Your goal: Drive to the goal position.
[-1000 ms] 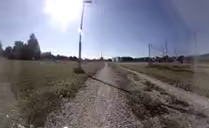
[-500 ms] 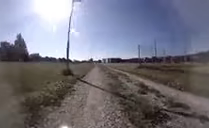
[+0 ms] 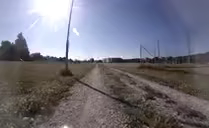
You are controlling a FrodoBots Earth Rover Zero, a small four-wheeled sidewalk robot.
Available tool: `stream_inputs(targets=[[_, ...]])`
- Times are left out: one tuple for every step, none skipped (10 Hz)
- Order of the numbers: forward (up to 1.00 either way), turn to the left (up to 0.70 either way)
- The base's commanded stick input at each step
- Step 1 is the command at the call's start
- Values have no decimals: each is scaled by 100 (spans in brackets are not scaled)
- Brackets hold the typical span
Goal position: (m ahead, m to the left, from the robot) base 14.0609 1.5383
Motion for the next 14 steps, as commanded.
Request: stream_inputs(targets=[[50,0],[50,0],[50,0],[50,0],[50,0],[50,0],[50,0],[50,0],[50,0],[50,0],[50,0],[50,0],[50,0],[50,0]])
